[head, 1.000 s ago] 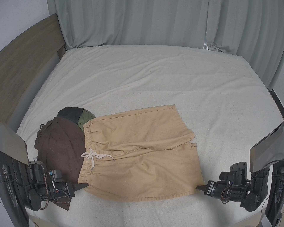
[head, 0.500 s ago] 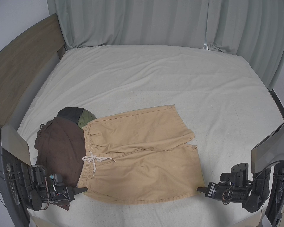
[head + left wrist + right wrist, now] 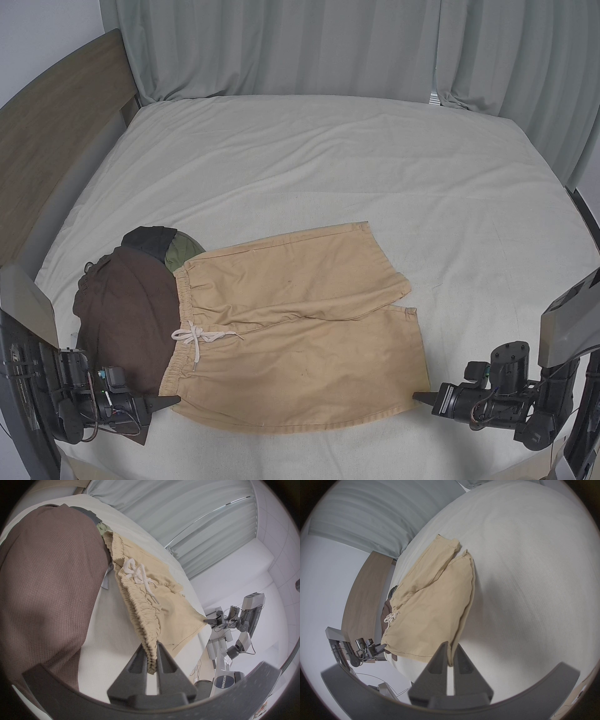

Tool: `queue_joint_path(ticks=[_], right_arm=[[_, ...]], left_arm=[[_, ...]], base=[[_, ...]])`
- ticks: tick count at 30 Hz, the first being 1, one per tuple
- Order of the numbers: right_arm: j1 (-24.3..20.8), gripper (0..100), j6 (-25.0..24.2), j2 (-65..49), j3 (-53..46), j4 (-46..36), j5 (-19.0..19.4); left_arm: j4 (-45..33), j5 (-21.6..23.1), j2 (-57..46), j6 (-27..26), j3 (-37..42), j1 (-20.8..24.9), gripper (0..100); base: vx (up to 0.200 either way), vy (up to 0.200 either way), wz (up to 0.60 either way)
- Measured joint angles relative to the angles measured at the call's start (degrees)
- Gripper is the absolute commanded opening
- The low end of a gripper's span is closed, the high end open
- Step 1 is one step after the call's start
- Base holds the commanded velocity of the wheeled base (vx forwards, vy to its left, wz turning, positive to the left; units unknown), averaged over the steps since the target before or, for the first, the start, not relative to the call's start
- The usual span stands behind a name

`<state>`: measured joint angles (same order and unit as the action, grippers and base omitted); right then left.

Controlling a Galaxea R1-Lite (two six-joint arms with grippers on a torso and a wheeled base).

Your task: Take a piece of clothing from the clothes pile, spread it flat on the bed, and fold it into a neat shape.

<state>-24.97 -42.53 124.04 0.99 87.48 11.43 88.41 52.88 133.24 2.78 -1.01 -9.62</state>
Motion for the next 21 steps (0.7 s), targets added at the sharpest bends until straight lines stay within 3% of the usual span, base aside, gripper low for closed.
queue_joint_path(ticks=[8, 21], right_arm=[[-0.77, 0, -0.07, -1.90, 0.02, 0.44, -0.20], [-0.91, 0, -0.09, -8.50, 0.00, 0.66, -0.28]], left_arm=[[0.35, 3.91, 0.00, -1.58, 0.00, -2.12, 0], [0.50, 3.66, -2.10, 1.13, -2.84, 0.02, 0]], base=[[0.000, 0.000, 0.00], [0.000, 0.000, 0.00]])
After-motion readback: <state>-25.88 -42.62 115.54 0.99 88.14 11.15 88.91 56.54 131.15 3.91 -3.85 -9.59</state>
